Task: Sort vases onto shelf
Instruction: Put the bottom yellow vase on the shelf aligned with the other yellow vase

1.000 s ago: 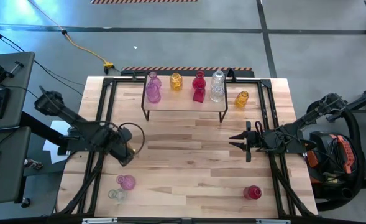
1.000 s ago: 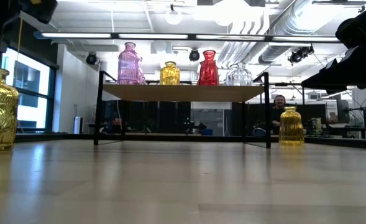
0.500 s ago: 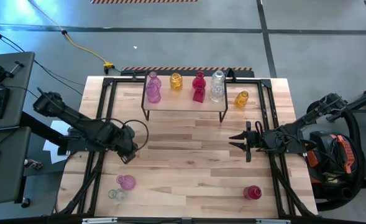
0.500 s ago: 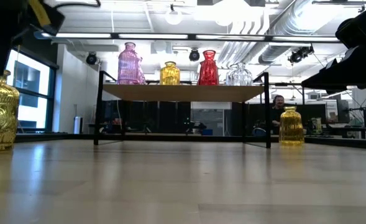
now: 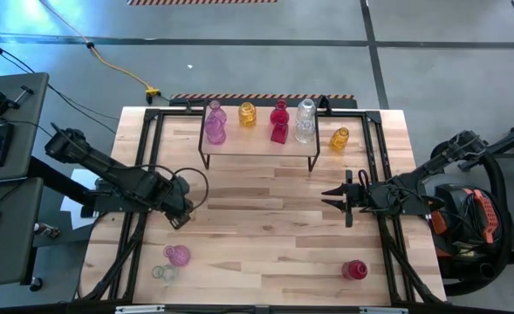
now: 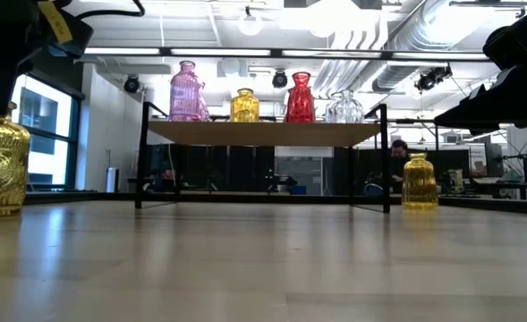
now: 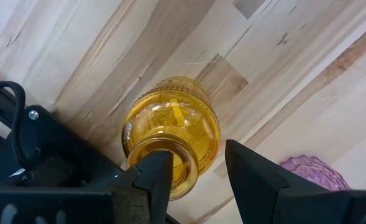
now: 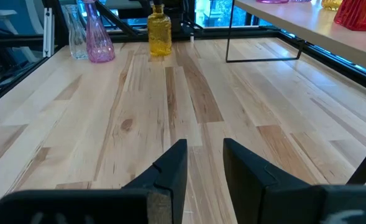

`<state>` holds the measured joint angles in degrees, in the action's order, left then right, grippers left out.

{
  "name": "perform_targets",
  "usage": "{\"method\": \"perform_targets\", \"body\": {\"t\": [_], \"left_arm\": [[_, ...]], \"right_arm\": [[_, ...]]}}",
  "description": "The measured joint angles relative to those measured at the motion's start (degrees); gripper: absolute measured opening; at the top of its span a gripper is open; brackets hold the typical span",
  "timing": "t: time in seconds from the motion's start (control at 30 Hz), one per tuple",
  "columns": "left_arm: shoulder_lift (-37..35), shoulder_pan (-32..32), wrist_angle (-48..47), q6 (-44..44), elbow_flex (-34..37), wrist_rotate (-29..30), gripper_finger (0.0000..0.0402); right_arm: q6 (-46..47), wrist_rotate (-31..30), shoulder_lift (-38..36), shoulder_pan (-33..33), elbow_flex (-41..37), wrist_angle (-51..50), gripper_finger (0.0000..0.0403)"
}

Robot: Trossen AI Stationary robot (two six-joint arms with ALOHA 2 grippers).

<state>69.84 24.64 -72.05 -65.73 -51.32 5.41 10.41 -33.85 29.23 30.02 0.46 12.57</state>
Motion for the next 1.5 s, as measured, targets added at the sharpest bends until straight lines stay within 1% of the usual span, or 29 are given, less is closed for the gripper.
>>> {"method": "perform_targets", "body": {"t": [0.13, 0.23, 0.33, 0.5, 0.53, 0.7, 0.83, 1.0, 1.23, 1.5], "left_arm": [[0.04, 0.00, -0.30, 0.47, 0.02, -0.04, 0.0136], [0.10, 0.00, -0.85, 1.48, 0.02, -0.04, 0.0121], [0.11, 0.00, -1.36, 2.00, 0.08, 0.03, 0.0091], [0.11, -0.06, -1.75, 4.23, 0.12, 0.13, 0.0028], [0.11, -0.23, -1.73, 4.41, 0.12, 0.10, 0.0023], [0.12, -1.13, -1.86, 5.00, 0.00, -0.44, 0.0023], [0.66, -2.13, -3.65, 6.45, -2.59, -0.62, 0.0023], [0.55, -4.22, -5.25, 9.26, -7.63, 0.14, 0.0024], [0.94, -9.20, -6.46, 15.40, -15.10, 0.87, 0.0025], [3.52, -16.04, -9.92, 25.55, -24.61, 0.93, 0.0026]], "right_arm": [[0.00, -0.01, -0.01, -0.01, -0.01, -0.01, 0.0087], [0.00, 0.00, -0.02, 0.00, -0.01, -0.01, 0.0087], [0.00, -0.02, 0.00, 0.00, 0.01, -0.01, 0.0087], [0.00, -0.02, 0.00, 0.00, 0.01, -0.01, 0.0087], [0.00, -0.02, 0.00, 0.00, -0.01, -0.01, 0.0087], [0.00, -0.02, -0.02, 0.00, 0.00, -0.01, 0.0087], [0.00, -0.02, 0.00, 0.00, -0.01, -0.01, 0.0087], [0.00, -0.02, 0.00, -0.01, -0.01, -0.02, 0.0087], [0.00, -0.02, 0.00, -0.02, -0.01, -0.12, 0.0087], [0.00, -0.02, 0.00, 0.00, 0.01, -0.36, 0.0087]]}}
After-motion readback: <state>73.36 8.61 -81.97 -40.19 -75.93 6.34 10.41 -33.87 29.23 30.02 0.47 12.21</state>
